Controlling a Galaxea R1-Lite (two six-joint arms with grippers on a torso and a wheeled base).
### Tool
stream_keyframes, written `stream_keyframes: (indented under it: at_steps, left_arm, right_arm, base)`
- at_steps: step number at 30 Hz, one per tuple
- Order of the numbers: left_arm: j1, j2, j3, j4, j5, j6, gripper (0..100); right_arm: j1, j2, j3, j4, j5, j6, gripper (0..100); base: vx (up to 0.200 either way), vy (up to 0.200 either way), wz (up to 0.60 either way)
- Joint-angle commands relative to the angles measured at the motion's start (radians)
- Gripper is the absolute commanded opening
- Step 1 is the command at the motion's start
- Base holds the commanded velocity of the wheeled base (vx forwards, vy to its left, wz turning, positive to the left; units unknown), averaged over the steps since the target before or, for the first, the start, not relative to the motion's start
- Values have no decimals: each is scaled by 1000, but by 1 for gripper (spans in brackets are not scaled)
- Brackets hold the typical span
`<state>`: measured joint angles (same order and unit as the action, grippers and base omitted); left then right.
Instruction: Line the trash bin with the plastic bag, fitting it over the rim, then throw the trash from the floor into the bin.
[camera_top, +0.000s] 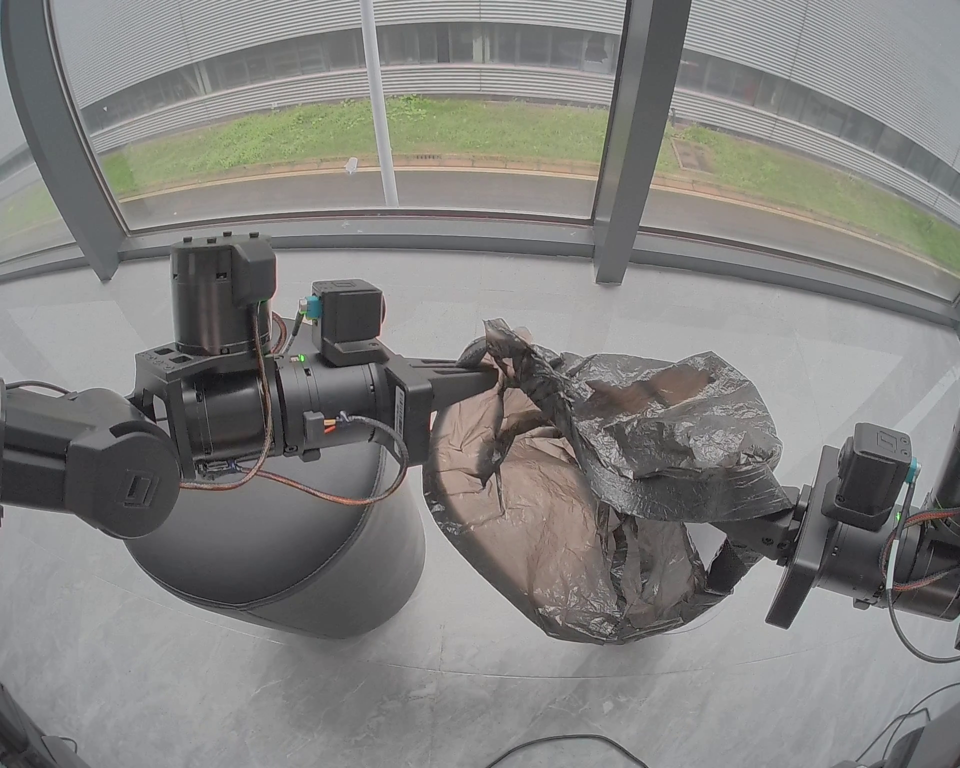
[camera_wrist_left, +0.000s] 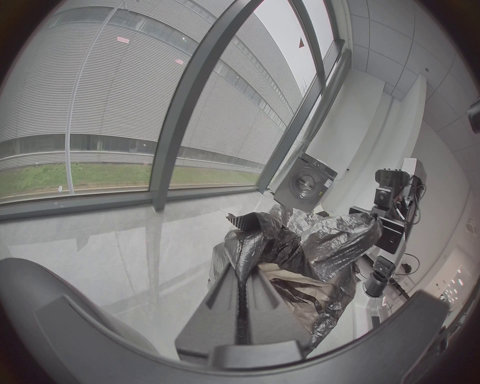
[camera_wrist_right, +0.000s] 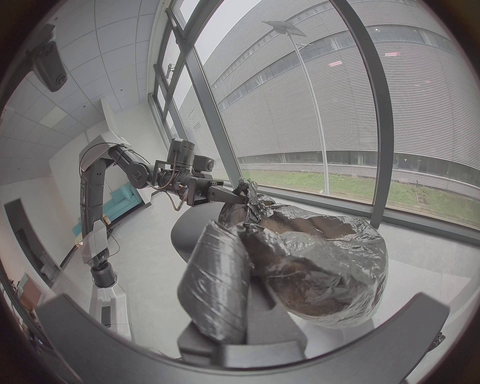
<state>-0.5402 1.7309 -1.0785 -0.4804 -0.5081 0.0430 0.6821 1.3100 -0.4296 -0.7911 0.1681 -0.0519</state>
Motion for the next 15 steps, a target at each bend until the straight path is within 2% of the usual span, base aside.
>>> stream_keyframes:
  at_steps: [1, 15]
  left_arm:
    - [-15, -19, 51, 3, -23, 0, 0]
    - [-29, 4, 175, -1, -70, -54, 0]
  right_arm:
    - [0, -3, 12, 0, 1, 0, 0]
    - [-10, 86, 35, 64, 8, 46, 0]
  base:
    - [0, -200, 0]
    - [0, -200, 0]
